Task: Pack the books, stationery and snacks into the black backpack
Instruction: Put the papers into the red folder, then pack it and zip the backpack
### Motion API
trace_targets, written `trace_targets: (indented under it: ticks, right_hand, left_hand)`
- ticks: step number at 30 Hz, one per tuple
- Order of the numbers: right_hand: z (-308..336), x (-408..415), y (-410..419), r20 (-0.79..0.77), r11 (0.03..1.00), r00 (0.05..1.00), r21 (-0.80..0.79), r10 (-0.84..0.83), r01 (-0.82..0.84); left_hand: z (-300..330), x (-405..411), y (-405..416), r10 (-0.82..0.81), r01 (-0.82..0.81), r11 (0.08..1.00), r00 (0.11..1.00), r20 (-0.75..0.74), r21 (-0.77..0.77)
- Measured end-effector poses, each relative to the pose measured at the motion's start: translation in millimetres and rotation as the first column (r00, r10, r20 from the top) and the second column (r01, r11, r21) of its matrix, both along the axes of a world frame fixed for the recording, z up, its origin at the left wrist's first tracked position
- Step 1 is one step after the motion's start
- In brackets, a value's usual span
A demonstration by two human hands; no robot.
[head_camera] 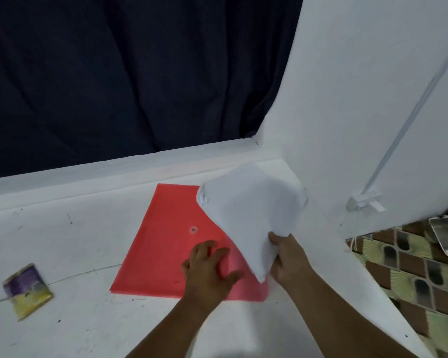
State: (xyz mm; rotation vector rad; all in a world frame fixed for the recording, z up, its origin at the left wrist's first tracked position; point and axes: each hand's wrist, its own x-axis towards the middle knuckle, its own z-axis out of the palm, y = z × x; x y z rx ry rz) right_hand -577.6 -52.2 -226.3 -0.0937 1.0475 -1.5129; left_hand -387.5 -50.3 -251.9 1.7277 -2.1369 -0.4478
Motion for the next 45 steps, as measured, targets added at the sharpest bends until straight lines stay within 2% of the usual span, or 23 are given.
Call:
trace_targets:
  ticks: [2,5,8,10,12,14,16,18,21,26,28,30,33,35,39,42,45]
  right_hand:
    - [-7,11,7,-0.012,0.996,0.998,0.07,-0.06,0.061]
    - [-8,15,14,-0.061,0.979,0.989,0.142,-0.138,0.145]
    - [-4,20,21,-0.15,0.979,0.979,0.134,-0.136,0.157]
    - [4,26,26,-0.224,0.977,0.964,0.12,-0.146,0.176]
    - [11,32,31,-0.324,0.974,0.933,0.105,-0.156,0.2]
    - [16,39,36,-0.448,0.975,0.877,0.045,-0.177,0.219]
    - [19,45,42,-0.627,0.973,0.757,-0.004,-0.182,0.231]
    - [22,48,46,-0.766,0.965,0.618,-0.011,-0.177,0.262]
    - [27,48,54,-0.837,0.955,0.514,-0.031,-0.185,0.294]
    - [38,46,71,-0.96,0.985,0.281,0.028,-0.021,0.169]
    - [43,49,75,-0.972,0.991,0.232,0.061,0.033,0.117]
    - [49,51,74,-0.964,0.987,0.232,0.145,0.126,0.067]
    - [57,56,72,-0.913,0.964,0.318,0.267,0.256,-0.008]
    - [60,59,72,-0.89,0.951,0.342,0.306,0.302,-0.044]
    - [61,60,75,-0.874,0.933,0.33,0.349,0.357,-0.085]
    - [61,58,74,-0.854,0.918,0.338,0.377,0.395,-0.12]
    - [58,59,69,-0.858,0.907,0.292,0.401,0.422,-0.132]
  left_hand:
    - [2,3,0,0.02,-0.02,1.0,0.998,-0.064,-0.008]
    - [3,18,3,0.015,-0.028,0.999,0.96,-0.279,-0.042]
    - [17,35,9,0.094,-0.12,0.993,0.842,-0.531,-0.014]
    - [25,46,9,0.155,-0.173,0.984,0.771,-0.618,0.032]
    - [29,54,9,0.121,-0.147,0.989,0.799,-0.589,0.003]
    - [28,58,8,0.028,-0.079,0.993,0.867,-0.498,-0.082]
    - [28,56,8,-0.025,-0.027,0.992,0.911,-0.411,-0.121]
    - [37,52,12,-0.011,-0.016,0.998,0.921,-0.389,-0.068]
    - [49,51,19,-0.029,0.009,0.999,0.922,-0.385,-0.052]
    - [48,56,17,-0.098,0.077,0.994,0.939,-0.331,-0.076]
    - [47,57,16,-0.097,0.09,0.995,0.949,-0.301,-0.038]
    - [48,57,20,-0.117,0.113,0.993,0.953,-0.278,-0.031]
    - [47,57,27,-0.157,0.154,0.988,0.953,-0.26,-0.033]
    - [44,58,30,-0.181,0.182,0.983,0.962,-0.206,-0.016]
    - [41,61,36,-0.187,0.188,0.982,0.975,-0.123,-0.006]
    - [38,63,40,-0.207,0.207,0.978,0.972,-0.113,-0.012]
    - [35,63,44,-0.223,0.219,0.975,0.965,-0.138,-0.044]
